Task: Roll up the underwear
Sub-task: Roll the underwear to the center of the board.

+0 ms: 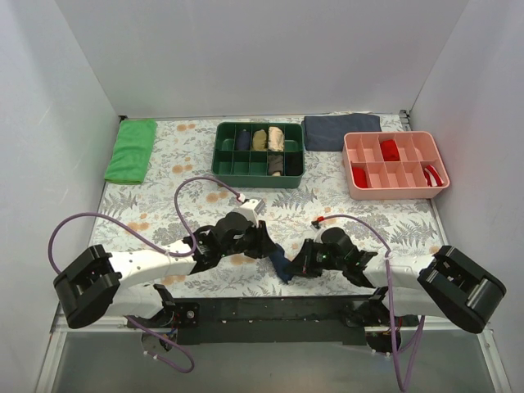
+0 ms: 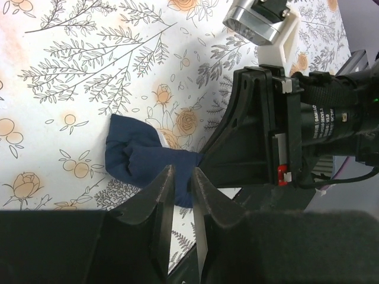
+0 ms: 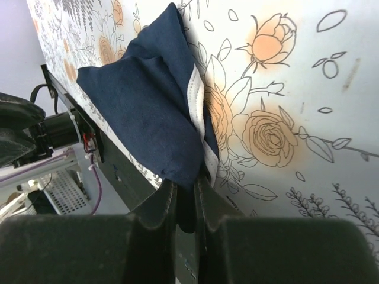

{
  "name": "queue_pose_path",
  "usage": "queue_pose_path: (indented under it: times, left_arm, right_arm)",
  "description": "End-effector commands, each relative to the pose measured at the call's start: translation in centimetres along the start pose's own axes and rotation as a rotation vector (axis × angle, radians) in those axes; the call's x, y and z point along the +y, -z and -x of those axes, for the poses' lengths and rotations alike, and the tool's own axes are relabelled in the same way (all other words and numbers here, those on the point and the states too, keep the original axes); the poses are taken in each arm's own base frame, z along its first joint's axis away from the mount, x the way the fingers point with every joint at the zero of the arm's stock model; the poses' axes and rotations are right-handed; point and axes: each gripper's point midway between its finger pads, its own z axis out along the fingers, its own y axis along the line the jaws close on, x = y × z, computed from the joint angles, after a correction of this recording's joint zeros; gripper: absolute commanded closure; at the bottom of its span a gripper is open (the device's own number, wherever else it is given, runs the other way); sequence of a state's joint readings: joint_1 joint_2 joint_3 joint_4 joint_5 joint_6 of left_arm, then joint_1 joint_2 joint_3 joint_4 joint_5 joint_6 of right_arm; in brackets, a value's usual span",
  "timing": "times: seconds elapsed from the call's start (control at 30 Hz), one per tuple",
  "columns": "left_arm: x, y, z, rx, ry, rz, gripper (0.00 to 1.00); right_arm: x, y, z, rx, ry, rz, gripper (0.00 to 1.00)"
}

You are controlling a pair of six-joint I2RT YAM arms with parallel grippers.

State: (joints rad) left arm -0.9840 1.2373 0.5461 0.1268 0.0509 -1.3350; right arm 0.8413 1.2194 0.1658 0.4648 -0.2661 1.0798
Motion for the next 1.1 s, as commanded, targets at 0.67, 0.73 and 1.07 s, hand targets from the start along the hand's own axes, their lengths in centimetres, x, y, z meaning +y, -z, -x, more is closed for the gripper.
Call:
queue_pose_path:
  times: [0.67, 0.73, 1.07]
  left_arm:
    - [0.9, -1.8, -2.6, 0.067, -0.049, -0.042, 0.99]
    - [1.0, -1.8, -2.8, 0.064, -0.048, -0.040, 0.99]
    - [0.7, -4.0, -2.5, 0.073, -0.048, -0.047, 1.00]
  right_arm:
    - [-3.5, 0.8, -1.2, 0.072, -0.187, -0.065, 0.99]
    - [-3.5, 0.7, -1.2, 0.072, -0.186, -0.067, 0.99]
    - [-3.8, 0.8, -1.3, 0.076, -0.170, -0.083, 0.99]
